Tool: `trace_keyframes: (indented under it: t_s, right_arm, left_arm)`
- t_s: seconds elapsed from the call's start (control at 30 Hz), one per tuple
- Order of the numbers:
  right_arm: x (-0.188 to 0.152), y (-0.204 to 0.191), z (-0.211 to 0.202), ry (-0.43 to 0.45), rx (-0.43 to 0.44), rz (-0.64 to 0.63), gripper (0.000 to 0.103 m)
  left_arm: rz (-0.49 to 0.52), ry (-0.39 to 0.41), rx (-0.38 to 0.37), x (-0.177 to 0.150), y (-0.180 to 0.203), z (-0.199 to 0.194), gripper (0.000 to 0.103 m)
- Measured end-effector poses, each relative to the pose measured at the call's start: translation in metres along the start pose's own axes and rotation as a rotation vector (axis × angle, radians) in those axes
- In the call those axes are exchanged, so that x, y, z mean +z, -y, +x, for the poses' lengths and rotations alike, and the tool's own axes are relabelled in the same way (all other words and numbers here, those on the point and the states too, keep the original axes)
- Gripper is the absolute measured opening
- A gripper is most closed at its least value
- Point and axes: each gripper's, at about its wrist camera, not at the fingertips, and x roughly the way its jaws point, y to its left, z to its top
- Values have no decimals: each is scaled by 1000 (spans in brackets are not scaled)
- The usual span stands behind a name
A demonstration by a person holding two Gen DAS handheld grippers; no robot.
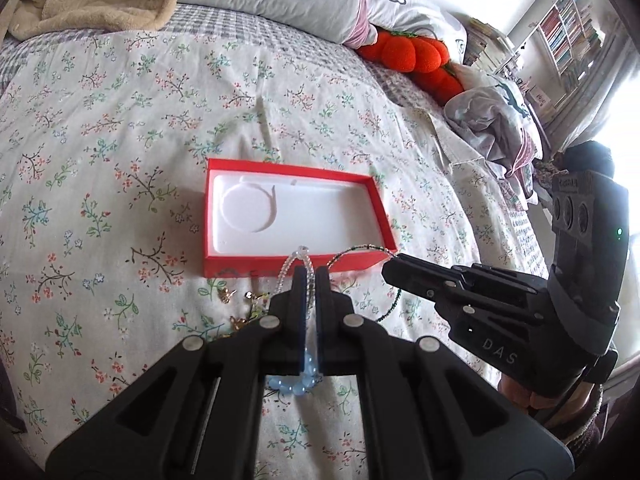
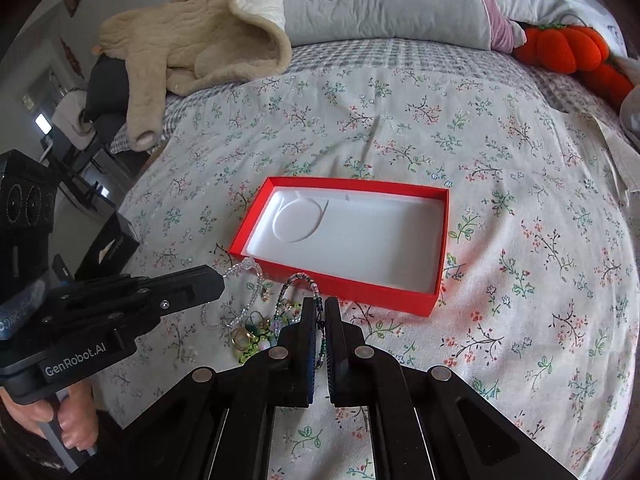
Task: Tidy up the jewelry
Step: 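Carry both bracelets into the red box and open both tools to release them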
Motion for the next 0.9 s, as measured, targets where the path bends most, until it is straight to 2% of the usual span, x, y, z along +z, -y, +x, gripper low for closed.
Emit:
trace_keyframes:
  t_s: [0.17, 0.3, 0.43, 0.57, 0.9]
  right_arm:
    - [15, 16, -16, 70, -15, 52, 4]
    - [27, 29, -13, 96, -46, 101, 4]
    - [35, 42, -2, 100, -65, 145, 4]
    - [38, 51, 15, 87, -60, 177, 4]
    - [35, 54, 50, 8, -76, 186, 5]
  left_arm:
    - [-16, 57, -55, 14, 12, 4, 5]
    - [-19, 70, -98, 25, 20, 17, 5]
    - [-68, 66, -111, 33, 7, 35, 5]
    - [-118, 54, -42, 35, -15, 47, 5]
    - [-90, 34, 134, 30, -37, 58, 5]
